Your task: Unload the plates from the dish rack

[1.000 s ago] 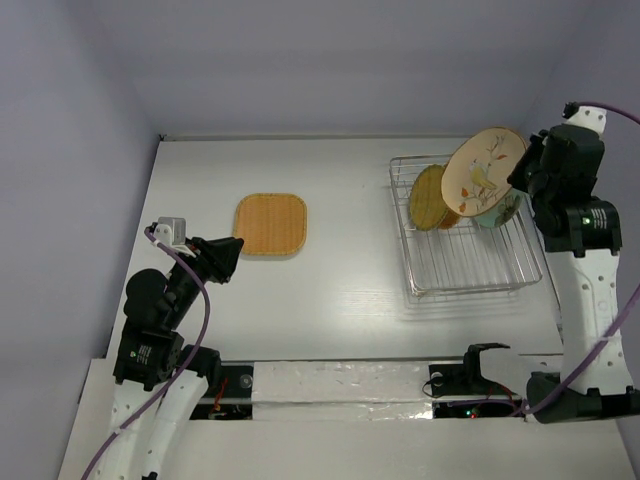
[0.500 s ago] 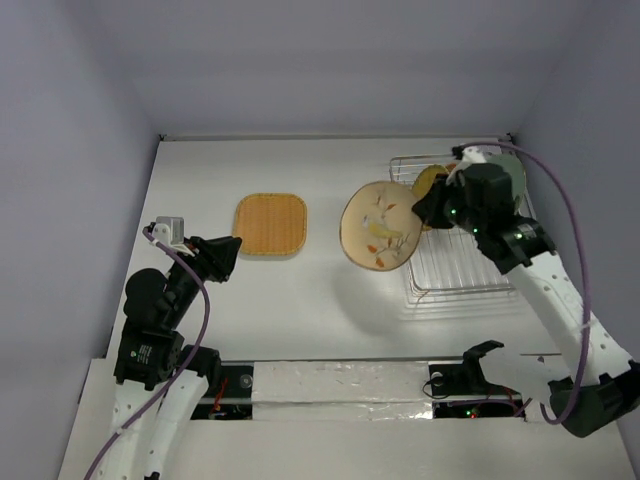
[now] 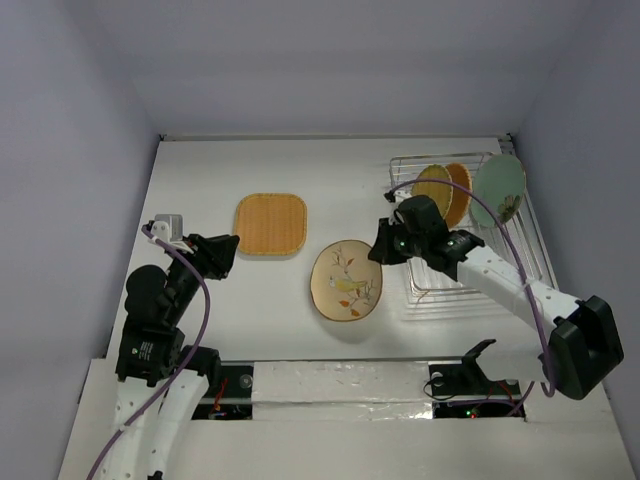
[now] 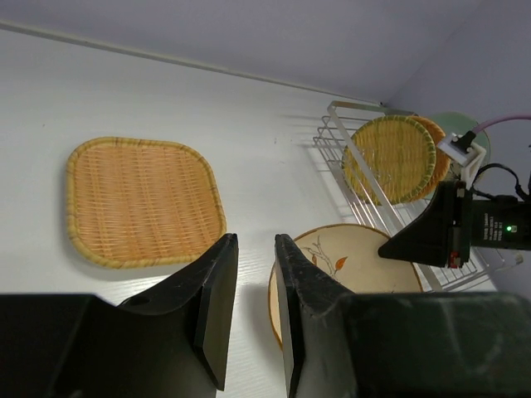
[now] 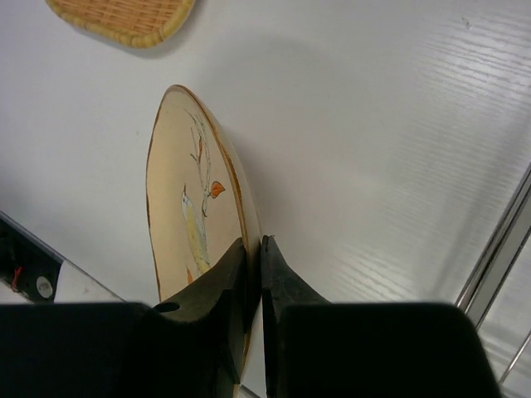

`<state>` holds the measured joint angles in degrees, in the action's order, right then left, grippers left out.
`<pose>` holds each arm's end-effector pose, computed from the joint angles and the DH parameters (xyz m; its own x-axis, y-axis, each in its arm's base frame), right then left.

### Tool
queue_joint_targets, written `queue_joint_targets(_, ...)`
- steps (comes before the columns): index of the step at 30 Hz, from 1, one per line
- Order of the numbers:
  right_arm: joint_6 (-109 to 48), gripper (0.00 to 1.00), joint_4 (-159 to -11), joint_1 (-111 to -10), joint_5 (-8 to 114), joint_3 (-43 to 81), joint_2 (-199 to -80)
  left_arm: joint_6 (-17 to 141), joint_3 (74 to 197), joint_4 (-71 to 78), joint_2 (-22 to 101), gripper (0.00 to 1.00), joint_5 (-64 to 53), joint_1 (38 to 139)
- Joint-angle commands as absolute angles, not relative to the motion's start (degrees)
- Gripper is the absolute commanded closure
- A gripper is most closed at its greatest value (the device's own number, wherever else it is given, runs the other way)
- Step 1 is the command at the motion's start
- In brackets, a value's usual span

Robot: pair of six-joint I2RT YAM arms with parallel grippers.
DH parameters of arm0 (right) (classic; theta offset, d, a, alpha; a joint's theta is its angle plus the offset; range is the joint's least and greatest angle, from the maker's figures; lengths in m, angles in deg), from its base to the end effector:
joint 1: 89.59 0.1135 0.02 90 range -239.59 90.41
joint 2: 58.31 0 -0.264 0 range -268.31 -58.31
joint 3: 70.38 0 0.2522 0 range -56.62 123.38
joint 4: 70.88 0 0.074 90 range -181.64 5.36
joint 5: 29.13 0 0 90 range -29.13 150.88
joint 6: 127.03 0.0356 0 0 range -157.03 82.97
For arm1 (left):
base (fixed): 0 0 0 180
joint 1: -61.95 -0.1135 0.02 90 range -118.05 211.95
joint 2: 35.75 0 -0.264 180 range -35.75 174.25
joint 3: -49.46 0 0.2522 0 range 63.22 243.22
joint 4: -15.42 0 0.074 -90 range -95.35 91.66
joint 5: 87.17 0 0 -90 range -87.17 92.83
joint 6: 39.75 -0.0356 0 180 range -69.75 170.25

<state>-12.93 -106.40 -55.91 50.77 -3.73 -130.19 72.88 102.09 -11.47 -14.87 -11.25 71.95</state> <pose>0.2226 0.1558 0.2702 -0.7639 -0.0260 -0.6448 -0.3775 0.8284 0.4138 0.0930 -0.0252 0.3495 -0.0797 -0.3649 -0.9276 0.4079 0.8372 -0.3644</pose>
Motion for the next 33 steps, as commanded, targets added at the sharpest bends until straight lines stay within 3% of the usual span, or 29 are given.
queue_joint_targets(1,-10.3,1.00,-94.1,-55.9,49.4,-4.8,-130.2,73.0,101.8,-9.2,-14.3,0.78,-11.2,71.6)
queue_joint_targets(12,-11.1,1.00,-90.5,-55.4,54.4,-8.9,-137.7,72.6,101.8,-8.9,-14.0,0.76,-12.2,70.0)
queue_joint_targets(15,-11.1,0.80,-91.0,-54.9,58.0,-9.0,-140.3,72.5,101.8,-8.8,-13.9,0.75,-12.5,70.0)
queue_joint_targets(16,-11.0,0.69,-91.0,-54.9,58.7,-9.0,-140.9,72.5,101.8,-8.8,-13.8,0.75,-12.5,70.0)
queue_joint_targets(19,-11.0,0.62,-90.3,-54.9,60.1,-8.9,-143.6,72.6,101.8,-8.9,-13.5,0.75,-12.6,70.0)
queue_joint_targets(25,-10.6,0.60,-90.3,-54.3,63.9,-8.4,-147.8,72.6,101.8,-9.0,-13.7,0.75,-12.5,70.0)
queue_joint_targets(31,-10.8,0.38,-93.9,-52.6,64.7,-5.9,-143.9,72.4,101.8,-8.8,-13.5,0.75,-12.8,70.0)
queue_joint_targets(33,-11.1,0.36,-97.3,-52.1,64.7,-3.4,-140.0,72.5,101.8,-8.8,-13.4,0.75,-12.8,70.0)
